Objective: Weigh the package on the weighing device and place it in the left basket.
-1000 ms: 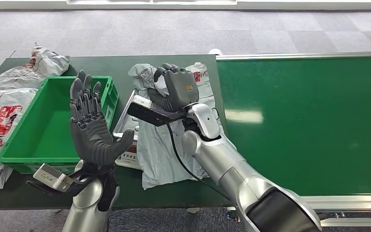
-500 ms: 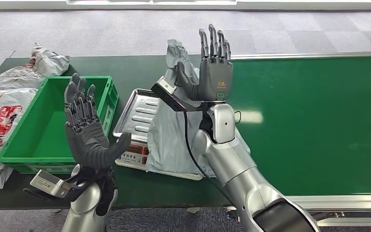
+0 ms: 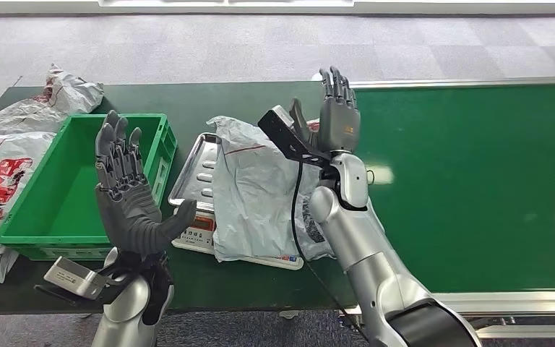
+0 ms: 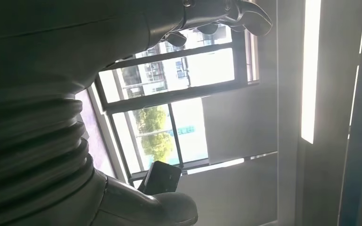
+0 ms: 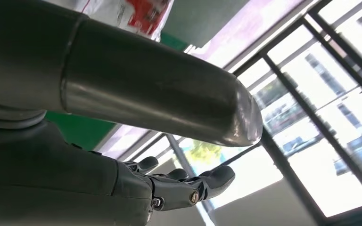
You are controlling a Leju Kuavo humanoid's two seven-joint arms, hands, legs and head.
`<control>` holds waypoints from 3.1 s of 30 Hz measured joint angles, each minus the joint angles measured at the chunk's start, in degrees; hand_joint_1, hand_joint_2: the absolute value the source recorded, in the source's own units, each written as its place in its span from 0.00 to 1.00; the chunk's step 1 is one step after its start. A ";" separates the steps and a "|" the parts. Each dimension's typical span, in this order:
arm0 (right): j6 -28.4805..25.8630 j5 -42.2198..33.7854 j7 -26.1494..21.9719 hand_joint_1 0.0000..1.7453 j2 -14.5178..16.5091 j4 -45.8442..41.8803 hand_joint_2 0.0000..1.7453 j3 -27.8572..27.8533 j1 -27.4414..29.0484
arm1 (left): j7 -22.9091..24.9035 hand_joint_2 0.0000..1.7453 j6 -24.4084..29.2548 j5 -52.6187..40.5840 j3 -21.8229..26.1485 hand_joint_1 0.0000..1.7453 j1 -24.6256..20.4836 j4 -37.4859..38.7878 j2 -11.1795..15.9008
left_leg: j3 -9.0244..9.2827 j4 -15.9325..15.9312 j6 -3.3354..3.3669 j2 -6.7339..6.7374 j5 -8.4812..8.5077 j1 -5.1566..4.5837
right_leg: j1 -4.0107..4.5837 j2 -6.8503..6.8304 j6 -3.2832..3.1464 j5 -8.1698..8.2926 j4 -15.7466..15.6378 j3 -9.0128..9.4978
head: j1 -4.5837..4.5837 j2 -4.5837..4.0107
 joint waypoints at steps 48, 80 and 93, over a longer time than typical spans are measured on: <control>-15.28 -13.49 -35.56 0.00 1.17 -74.71 1.00 9.65 24.69 | 26.22 1.00 -3.24 -70.12 -14.26 1.00 -38.36 70.16 0.48 | -0.05 0.01 0.03 0.10 0.08 -0.03 | -0.04 0.03 -0.01 0.18 -0.02 -0.06 | 0.01 0.00; -15.32 -12.80 -35.56 0.00 0.89 -73.15 1.00 6.65 26.15 | 39.60 1.00 31.03 -74.10 22.18 1.00 -34.50 47.92 9.76 | -0.06 -0.10 -0.12 0.26 0.14 0.03 | 0.02 0.37 -0.09 0.15 0.05 -0.19 | 0.01 0.00; -15.32 -12.33 -35.56 0.00 0.82 -73.16 1.00 5.34 26.72 | 55.19 0.00 31.00 -80.61 33.26 0.00 -29.76 49.51 14.74 | -0.07 -0.10 -0.15 0.21 0.11 0.02 | 0.01 0.25 -0.14 0.11 0.04 -0.22 | 0.00 0.00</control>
